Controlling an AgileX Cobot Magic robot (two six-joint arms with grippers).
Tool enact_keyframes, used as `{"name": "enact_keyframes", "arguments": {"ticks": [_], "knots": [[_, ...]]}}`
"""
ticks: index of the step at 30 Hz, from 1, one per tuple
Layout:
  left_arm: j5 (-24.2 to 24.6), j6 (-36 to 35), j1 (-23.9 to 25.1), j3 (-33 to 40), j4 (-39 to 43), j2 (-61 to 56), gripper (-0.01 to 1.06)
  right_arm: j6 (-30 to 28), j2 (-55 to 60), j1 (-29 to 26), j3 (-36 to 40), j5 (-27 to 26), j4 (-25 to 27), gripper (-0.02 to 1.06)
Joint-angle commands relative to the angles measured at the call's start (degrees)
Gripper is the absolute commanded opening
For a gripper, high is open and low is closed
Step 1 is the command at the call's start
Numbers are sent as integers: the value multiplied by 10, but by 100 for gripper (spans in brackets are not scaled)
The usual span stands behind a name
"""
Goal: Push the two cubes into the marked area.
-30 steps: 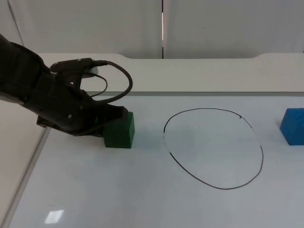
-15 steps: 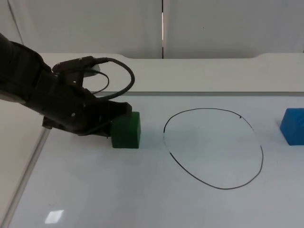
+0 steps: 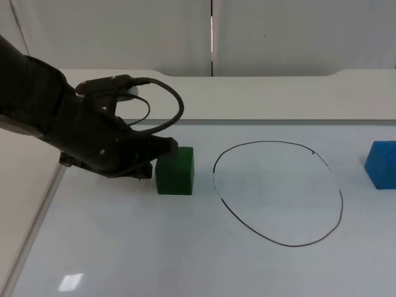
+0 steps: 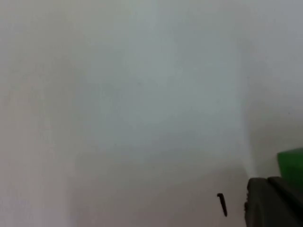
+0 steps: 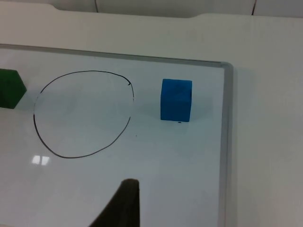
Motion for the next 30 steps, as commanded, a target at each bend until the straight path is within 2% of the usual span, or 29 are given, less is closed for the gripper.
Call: {"name": "enact_keyframes", "arguments": {"ticks": [1,13,17,30], "knots": [[-4,2,-2,-3,-12,1,0,0,-2,-4,0,-4,1,105],[13,4,-2,-19,-24,2,0,0,-2,-4,0,-4,1,105],[32,4,-8,-19,-37,2,0,0,-2,-4,0,-4,1,105],[20,9,-26,-19,-37,2,0,-2,-2,-4,0,-4,1,105]]}}
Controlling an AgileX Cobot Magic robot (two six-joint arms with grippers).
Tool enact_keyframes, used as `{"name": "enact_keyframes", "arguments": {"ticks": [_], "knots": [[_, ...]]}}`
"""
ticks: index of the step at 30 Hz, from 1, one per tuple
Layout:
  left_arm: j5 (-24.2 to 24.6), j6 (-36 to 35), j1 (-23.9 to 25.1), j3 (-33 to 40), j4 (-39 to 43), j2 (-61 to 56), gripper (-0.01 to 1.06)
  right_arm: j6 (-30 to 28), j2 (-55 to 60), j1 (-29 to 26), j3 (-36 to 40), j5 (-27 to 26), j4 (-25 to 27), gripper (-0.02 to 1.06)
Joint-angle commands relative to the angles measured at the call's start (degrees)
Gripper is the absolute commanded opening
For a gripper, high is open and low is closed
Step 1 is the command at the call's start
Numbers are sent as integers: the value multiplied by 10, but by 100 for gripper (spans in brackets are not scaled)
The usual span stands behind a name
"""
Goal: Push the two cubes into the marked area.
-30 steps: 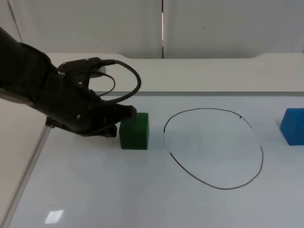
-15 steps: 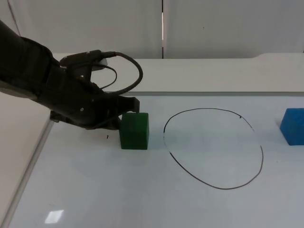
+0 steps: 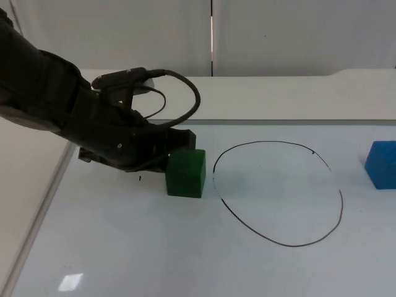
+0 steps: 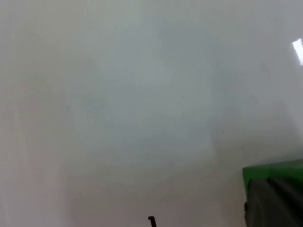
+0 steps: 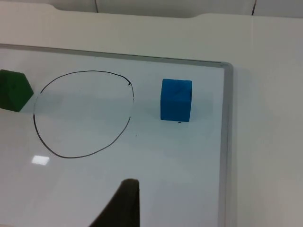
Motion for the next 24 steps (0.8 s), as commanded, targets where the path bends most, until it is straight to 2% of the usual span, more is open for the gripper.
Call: {"name": "enact_keyframes", "arguments": {"ticks": [1,12,24], "knots": [[2,3,-3,-2,-6,1,0,-2,-2,-4,0,-4,1,105],[0,3,-30,-2,-10,1,0,-2,-2,-4,0,-4,1,105],[6,-7,-32,-2,-15,1,0,-2,-2,-4,0,-4,1,105]]}}
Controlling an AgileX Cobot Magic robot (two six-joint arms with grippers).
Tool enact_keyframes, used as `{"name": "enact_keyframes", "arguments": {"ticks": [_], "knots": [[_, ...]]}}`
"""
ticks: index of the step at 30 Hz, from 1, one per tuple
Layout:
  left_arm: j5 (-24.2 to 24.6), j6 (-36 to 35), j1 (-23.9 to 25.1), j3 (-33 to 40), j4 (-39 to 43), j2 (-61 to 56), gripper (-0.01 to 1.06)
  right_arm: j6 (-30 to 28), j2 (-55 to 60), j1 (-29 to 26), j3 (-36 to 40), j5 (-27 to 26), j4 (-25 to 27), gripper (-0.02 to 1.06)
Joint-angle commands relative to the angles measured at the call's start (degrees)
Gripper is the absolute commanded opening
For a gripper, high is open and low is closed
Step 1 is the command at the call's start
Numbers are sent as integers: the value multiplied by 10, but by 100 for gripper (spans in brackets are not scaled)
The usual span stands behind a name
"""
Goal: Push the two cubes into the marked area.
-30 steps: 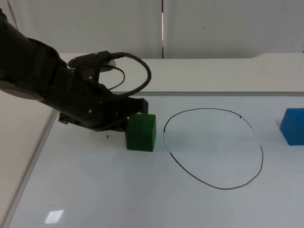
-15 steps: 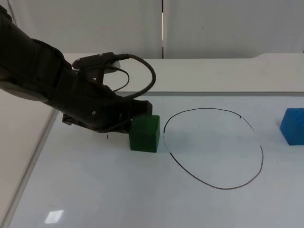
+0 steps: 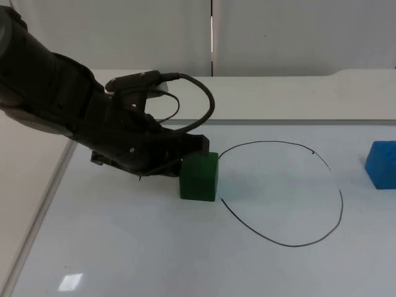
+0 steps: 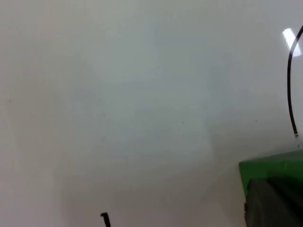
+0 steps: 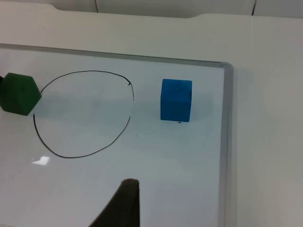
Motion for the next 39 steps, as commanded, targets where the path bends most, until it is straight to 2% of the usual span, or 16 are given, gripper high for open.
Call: {"name": "enact_keyframes", "arguments": {"ticks": [1,7,13,17,32,39], "knots": [[7,-7,-4,-2,-9,1,0,-2,-2,-4,0,-4,1,105],[25,-14,-6,-2,-9,1,0,-2,-2,-4,0,-4,1,105],[15,-14,-29,-2,-8,1,0,-2,-2,-4,0,-4,1,105],[-12,-14,-42,-2,-6,1,0,-2,-2,-4,0,-4,1,105],[7,-14,-46,-2,-11,1,0,-2,-2,-4,0,-4,0,105],[-2,-14,-74,-2,-14,1,0,-2,-2,-4,0,-4,0,105]]}}
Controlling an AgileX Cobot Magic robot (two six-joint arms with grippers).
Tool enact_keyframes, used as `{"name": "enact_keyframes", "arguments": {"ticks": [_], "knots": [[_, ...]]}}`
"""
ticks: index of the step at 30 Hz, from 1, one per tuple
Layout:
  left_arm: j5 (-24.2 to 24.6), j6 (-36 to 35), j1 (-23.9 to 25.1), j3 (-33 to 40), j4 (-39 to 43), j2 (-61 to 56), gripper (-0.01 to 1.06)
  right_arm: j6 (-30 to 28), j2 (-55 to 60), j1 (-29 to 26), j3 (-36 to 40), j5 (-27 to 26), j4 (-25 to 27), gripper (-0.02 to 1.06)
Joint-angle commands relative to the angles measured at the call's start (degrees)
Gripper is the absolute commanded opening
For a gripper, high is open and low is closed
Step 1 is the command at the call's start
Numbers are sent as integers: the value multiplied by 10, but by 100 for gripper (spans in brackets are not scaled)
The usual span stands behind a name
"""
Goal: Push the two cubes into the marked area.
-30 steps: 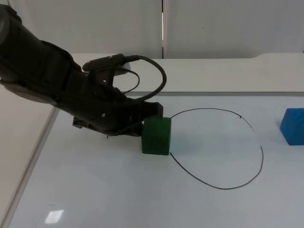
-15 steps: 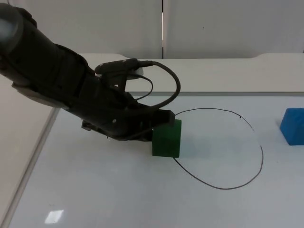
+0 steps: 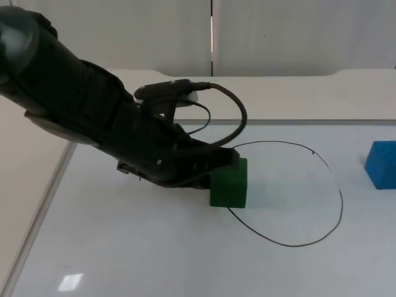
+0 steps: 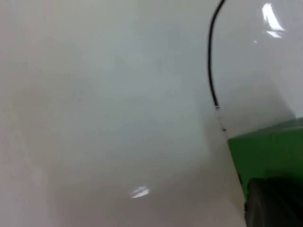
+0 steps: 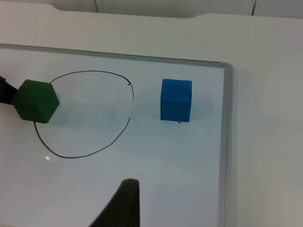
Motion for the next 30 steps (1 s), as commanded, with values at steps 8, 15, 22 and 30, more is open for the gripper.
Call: {"name": "enact_keyframes", "arguments": {"ticks": [8,15,22,30], "knots": [[-10,-4,-15,-2,-6,1,0,-2,-2,-4,0,-4,0,105],[8,-4,-18,-2,-17,1,0,-2,-2,-4,0,-4,0,105],[1,-4,-37,-2,-20,1,0,-2,-2,-4,0,-4,0,105],[-5,-4,-40,-2,-24,1,0,-2,-2,-4,0,-4,0,105]]}}
